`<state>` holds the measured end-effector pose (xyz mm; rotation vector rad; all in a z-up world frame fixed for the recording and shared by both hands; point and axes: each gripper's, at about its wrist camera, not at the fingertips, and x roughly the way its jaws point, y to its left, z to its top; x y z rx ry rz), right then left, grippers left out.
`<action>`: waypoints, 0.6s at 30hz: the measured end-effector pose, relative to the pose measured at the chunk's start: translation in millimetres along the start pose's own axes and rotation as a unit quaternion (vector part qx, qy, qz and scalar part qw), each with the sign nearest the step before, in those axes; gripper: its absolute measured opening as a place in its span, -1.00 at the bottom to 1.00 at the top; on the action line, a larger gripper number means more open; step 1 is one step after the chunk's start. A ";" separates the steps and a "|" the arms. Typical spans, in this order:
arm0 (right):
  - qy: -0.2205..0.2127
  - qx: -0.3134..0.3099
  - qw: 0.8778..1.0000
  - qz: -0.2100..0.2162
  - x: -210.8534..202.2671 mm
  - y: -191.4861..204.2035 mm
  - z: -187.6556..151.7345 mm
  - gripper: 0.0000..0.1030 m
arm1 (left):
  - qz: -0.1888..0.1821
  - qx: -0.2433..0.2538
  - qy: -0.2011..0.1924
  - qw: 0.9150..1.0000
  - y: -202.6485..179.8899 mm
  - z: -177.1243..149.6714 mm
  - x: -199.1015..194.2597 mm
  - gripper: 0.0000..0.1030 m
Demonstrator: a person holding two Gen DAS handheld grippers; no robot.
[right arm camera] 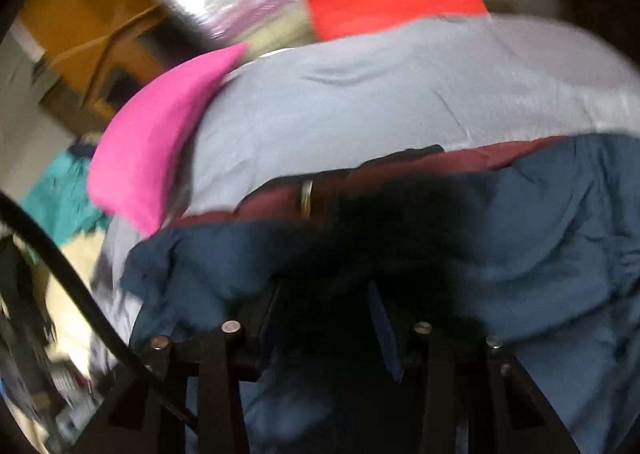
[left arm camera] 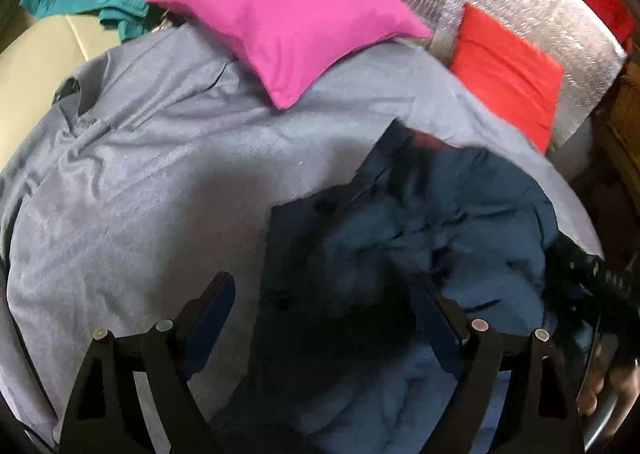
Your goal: Fold large clothes
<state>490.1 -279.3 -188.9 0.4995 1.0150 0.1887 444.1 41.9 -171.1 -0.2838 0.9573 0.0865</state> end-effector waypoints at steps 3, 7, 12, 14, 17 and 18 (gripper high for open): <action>0.009 0.054 0.998 0.032 7.8 -20.0 7.9 -0.08 | -0.015 -0.009 0.009 1.000 1.3 0.0 0.7 0.72; -0.047 0.070 0.994 0.066 -37.5 -38.7 2.8 0.12 | -0.016 -0.012 0.001 1.000 4.2 0.0 -4.5 0.72; -0.121 0.072 0.990 -0.030 -100.4 -79.1 -5.0 0.19 | -0.021 -0.035 0.007 0.999 12.4 0.4 -8.8 0.72; -0.118 0.079 0.986 -0.084 -106.5 -99.0 -5.6 0.19 | -0.013 -0.030 0.001 0.999 12.7 -0.3 -12.4 0.72; -0.065 0.123 0.985 -0.104 -81.9 -141.3 -8.7 0.13 | 0.006 -0.017 0.008 1.000 13.0 -1.5 -8.1 0.72; -0.052 0.136 0.985 -0.095 -74.2 -149.5 -11.3 0.13 | 0.009 -0.015 0.013 1.000 14.5 -1.7 -6.5 0.72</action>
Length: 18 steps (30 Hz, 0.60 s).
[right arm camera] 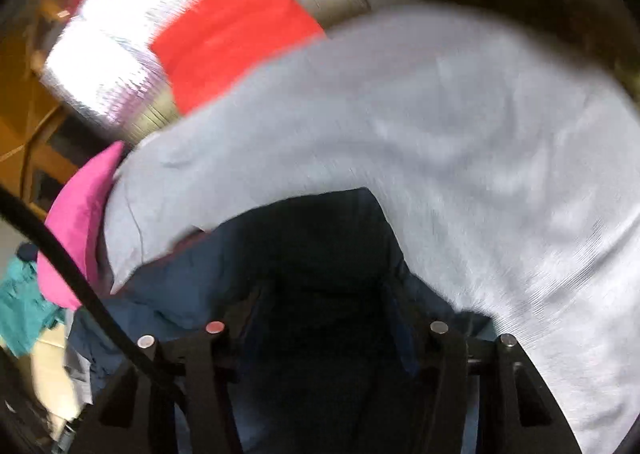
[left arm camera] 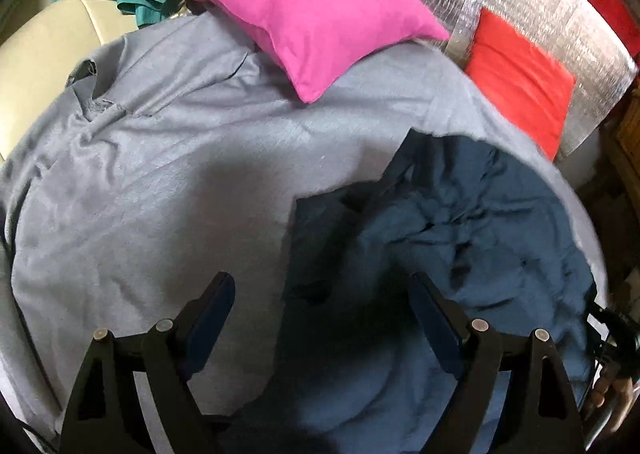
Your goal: Fold large clothes
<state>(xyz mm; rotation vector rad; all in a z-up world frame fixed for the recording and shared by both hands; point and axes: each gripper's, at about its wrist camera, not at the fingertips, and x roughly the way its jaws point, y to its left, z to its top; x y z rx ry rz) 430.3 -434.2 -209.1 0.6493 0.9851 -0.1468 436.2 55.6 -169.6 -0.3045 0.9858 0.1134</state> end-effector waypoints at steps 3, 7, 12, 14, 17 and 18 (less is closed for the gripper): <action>-0.029 -0.024 0.999 -0.013 -8.1 16.0 -2.7 0.15 | 0.002 -0.009 0.011 1.000 10.3 1.4 3.0 0.72; -0.068 -0.081 0.994 0.039 -35.2 71.6 -17.2 0.15 | 0.005 -0.025 -0.006 1.000 20.4 6.9 -6.6 0.72; -0.006 -0.200 0.970 0.135 -27.0 185.0 -59.5 0.15 | 0.009 -0.021 -0.011 1.000 26.7 9.5 -12.2 0.72; 0.028 -0.218 0.964 0.150 -11.9 216.8 -76.2 0.11 | 0.016 -0.016 -0.012 1.000 30.1 10.5 -12.3 0.72; 0.058 -0.224 0.961 0.154 21.6 255.2 -91.4 0.10 | 0.029 -0.010 -0.016 0.999 35.2 12.7 -13.4 0.72; 0.071 -0.214 0.962 0.152 38.8 265.4 -93.0 0.10 | 0.031 -0.010 -0.017 0.999 37.6 13.8 -13.4 0.72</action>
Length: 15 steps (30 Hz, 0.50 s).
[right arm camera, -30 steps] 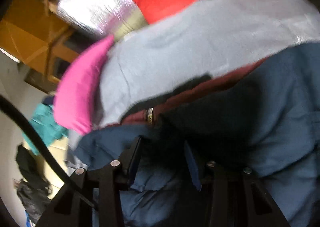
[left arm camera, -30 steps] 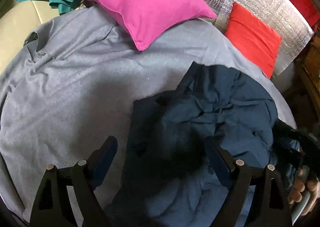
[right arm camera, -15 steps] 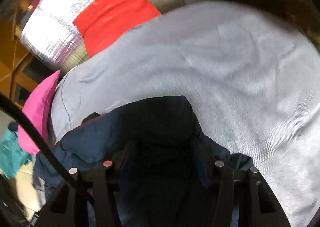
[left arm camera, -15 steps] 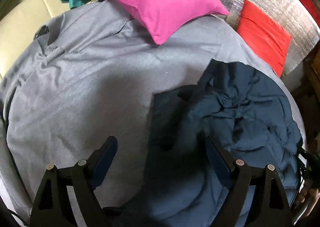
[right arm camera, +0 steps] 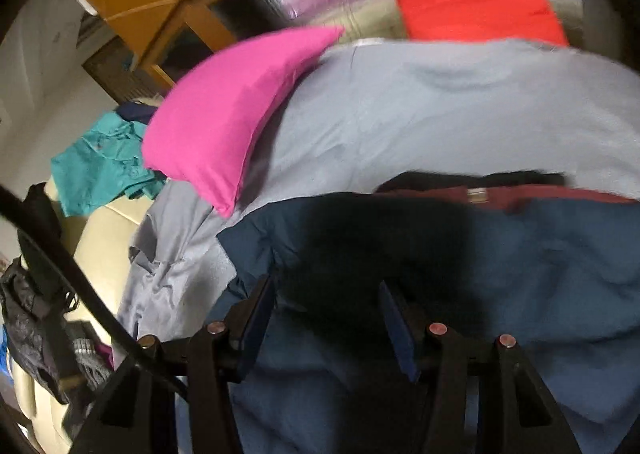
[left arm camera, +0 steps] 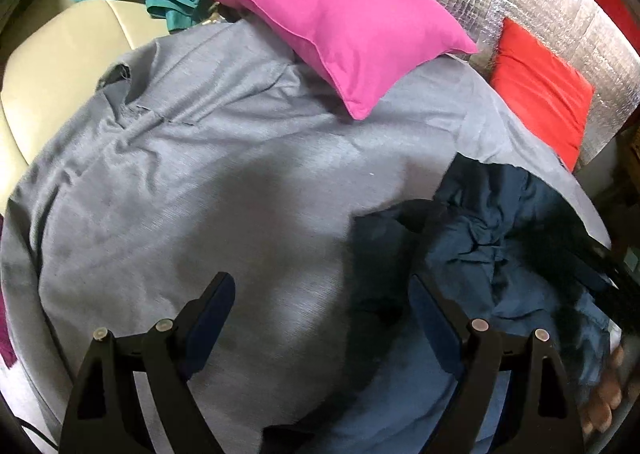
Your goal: Fold large clothes
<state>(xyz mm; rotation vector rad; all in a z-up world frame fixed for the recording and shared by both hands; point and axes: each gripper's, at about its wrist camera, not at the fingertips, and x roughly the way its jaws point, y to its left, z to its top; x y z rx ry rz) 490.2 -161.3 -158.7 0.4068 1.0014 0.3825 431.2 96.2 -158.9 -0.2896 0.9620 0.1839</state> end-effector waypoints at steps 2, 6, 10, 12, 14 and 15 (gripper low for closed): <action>0.011 0.022 1.000 -0.012 26.3 -4.4 8.9 0.11 | -0.002 -0.001 0.000 1.000 3.0 1.1 0.2 0.72; 0.004 0.052 0.998 -0.024 54.2 -16.2 19.9 0.12 | -0.003 0.005 0.007 1.000 4.7 3.6 4.9 0.72; -0.009 0.051 0.999 0.001 33.6 -13.1 14.0 0.12 | -0.013 0.007 0.013 1.000 3.6 2.1 4.3 0.72; -0.021 0.068 0.997 0.029 12.2 -21.4 10.1 0.12 | -0.019 0.008 0.013 1.000 3.5 0.1 1.7 0.72; -0.036 0.062 0.997 0.034 -17.0 -30.3 0.1 0.12 | -0.022 0.012 0.011 1.000 2.4 -3.3 -2.5 0.72; -0.044 0.056 0.997 0.027 -32.3 -33.8 -4.6 0.12 | -0.021 0.015 0.010 1.000 1.5 -5.1 -4.3 0.72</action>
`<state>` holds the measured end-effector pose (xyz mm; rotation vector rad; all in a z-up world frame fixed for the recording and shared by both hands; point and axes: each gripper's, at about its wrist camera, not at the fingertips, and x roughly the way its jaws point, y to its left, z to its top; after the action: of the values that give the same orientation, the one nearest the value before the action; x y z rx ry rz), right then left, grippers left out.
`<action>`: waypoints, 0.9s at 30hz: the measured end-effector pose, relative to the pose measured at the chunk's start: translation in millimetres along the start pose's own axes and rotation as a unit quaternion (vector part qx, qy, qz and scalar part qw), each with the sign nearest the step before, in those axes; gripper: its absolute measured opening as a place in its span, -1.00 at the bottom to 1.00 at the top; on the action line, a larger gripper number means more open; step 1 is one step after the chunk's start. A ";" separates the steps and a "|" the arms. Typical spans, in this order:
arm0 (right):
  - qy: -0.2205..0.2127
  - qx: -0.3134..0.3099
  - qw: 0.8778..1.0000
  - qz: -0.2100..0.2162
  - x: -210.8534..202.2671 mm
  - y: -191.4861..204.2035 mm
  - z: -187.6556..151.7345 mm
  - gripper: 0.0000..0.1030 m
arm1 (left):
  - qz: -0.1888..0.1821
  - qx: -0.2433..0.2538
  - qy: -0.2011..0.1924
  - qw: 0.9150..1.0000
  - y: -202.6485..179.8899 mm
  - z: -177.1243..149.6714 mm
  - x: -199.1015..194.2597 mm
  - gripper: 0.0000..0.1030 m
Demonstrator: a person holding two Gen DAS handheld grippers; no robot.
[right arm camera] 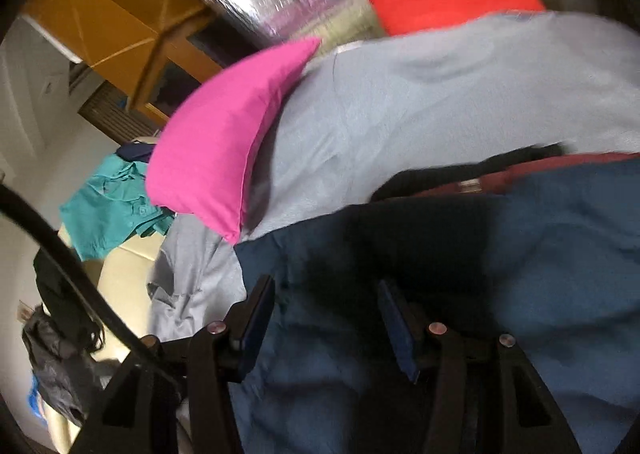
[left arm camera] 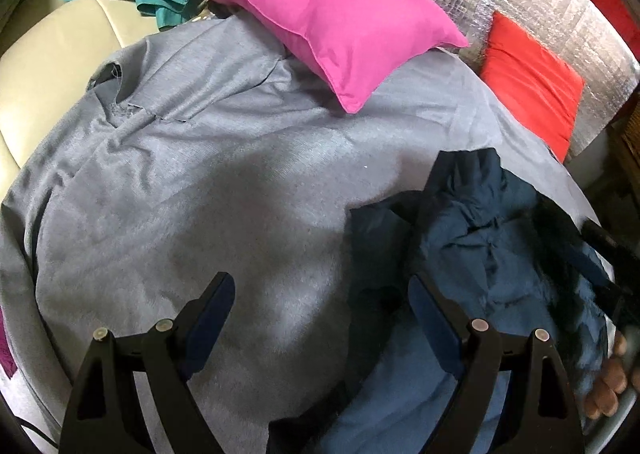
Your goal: Fold large clothes
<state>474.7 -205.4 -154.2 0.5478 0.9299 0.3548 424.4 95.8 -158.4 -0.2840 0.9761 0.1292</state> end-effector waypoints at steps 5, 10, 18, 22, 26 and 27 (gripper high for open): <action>-0.044 -0.003 0.999 -0.026 -96.4 -39.5 -30.3 0.17 | 0.008 0.019 -0.006 1.000 -4.2 -12.5 -8.8 0.72; -0.045 0.019 0.997 -0.065 -154.4 -88.0 -81.1 0.18 | 0.039 0.053 -0.019 0.998 -6.6 -29.8 -10.2 0.72; -0.030 0.077 0.996 -0.028 -170.3 -133.6 -126.1 0.18 | 0.066 0.073 -0.018 0.995 2.2 -57.7 -6.9 0.73; -0.068 0.087 0.994 0.006 -207.8 -138.1 -139.5 0.39 | 0.004 0.019 -0.041 0.999 24.1 -78.1 -39.8 0.72; -0.095 0.142 0.985 0.017 -245.5 -164.9 -163.5 0.44 | -0.075 -0.033 -0.036 0.996 43.0 -94.7 -55.6 0.72; -0.099 0.159 0.982 0.015 -253.2 -173.6 -171.4 0.45 | -0.089 -0.048 -0.029 0.994 47.9 -98.9 -56.4 0.72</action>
<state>201.3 -425.8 -171.8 0.8753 0.7903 0.1736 302.9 113.5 -172.2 -0.4516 0.8831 0.0218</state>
